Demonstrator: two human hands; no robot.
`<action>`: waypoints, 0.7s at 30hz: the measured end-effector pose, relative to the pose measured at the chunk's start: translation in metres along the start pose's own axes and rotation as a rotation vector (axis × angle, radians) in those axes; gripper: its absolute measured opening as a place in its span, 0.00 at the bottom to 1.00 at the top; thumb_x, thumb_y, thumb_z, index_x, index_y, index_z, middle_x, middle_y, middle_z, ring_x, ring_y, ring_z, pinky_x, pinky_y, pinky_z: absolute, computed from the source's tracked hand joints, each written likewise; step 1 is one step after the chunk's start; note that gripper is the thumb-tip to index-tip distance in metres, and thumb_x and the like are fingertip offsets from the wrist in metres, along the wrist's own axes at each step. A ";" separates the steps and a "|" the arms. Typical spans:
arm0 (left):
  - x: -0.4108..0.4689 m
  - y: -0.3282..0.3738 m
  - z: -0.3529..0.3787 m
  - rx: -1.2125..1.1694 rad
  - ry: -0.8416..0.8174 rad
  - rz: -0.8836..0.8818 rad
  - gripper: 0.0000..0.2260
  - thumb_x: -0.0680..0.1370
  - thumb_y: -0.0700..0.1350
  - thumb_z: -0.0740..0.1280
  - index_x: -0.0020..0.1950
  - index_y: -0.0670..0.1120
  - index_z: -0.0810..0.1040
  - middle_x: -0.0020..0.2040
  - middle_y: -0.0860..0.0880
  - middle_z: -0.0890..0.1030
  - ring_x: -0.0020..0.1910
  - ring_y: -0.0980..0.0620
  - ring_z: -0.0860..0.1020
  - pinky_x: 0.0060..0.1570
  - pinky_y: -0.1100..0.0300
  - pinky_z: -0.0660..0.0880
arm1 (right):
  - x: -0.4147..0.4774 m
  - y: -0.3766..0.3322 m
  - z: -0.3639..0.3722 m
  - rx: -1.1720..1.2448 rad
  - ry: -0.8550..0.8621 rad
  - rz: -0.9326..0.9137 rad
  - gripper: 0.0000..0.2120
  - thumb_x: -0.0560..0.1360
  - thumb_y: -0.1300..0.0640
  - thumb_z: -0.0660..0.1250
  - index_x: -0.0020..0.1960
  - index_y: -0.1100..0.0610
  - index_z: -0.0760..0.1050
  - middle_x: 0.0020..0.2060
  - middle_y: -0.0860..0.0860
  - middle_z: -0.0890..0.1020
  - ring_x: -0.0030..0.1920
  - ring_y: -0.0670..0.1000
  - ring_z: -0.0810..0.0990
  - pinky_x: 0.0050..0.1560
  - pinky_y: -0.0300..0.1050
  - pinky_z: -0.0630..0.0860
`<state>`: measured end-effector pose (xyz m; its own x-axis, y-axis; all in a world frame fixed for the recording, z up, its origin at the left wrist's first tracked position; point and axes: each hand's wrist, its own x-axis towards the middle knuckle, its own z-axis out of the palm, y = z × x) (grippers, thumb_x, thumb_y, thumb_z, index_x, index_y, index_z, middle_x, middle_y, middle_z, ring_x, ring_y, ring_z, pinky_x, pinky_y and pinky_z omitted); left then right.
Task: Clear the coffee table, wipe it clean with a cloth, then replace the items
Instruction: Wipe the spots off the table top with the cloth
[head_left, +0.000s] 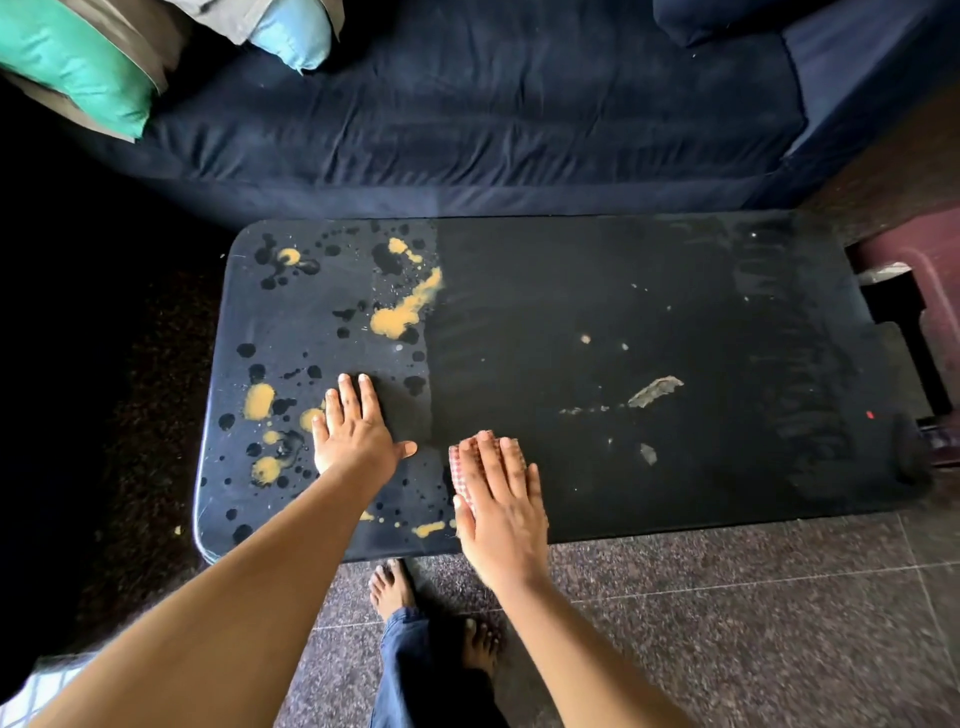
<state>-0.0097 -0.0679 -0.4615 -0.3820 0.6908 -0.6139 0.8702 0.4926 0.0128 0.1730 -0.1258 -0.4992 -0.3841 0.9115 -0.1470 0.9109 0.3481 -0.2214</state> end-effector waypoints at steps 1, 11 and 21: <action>-0.001 0.000 0.000 -0.008 0.004 0.004 0.46 0.76 0.62 0.63 0.76 0.45 0.33 0.77 0.45 0.35 0.77 0.45 0.39 0.75 0.48 0.43 | 0.001 0.010 -0.001 -0.027 -0.009 -0.042 0.29 0.74 0.47 0.54 0.75 0.49 0.58 0.75 0.49 0.61 0.74 0.56 0.61 0.69 0.61 0.64; -0.029 -0.004 0.025 -0.026 0.240 0.193 0.33 0.82 0.54 0.55 0.77 0.48 0.36 0.78 0.50 0.38 0.77 0.48 0.39 0.75 0.50 0.43 | -0.012 0.003 0.002 0.020 0.034 0.256 0.30 0.74 0.47 0.53 0.75 0.52 0.59 0.75 0.52 0.61 0.74 0.59 0.60 0.70 0.60 0.61; -0.038 -0.022 0.039 0.031 0.250 0.313 0.27 0.83 0.53 0.53 0.79 0.52 0.44 0.79 0.53 0.45 0.78 0.51 0.45 0.74 0.54 0.48 | -0.028 0.048 0.000 -0.074 -0.011 0.126 0.29 0.75 0.47 0.54 0.76 0.51 0.59 0.75 0.49 0.60 0.74 0.56 0.60 0.69 0.61 0.64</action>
<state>-0.0026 -0.1252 -0.4692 -0.1580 0.9143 -0.3729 0.9639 0.2247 0.1425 0.2277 -0.1345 -0.5056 -0.2676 0.9467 -0.1796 0.9604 0.2470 -0.1288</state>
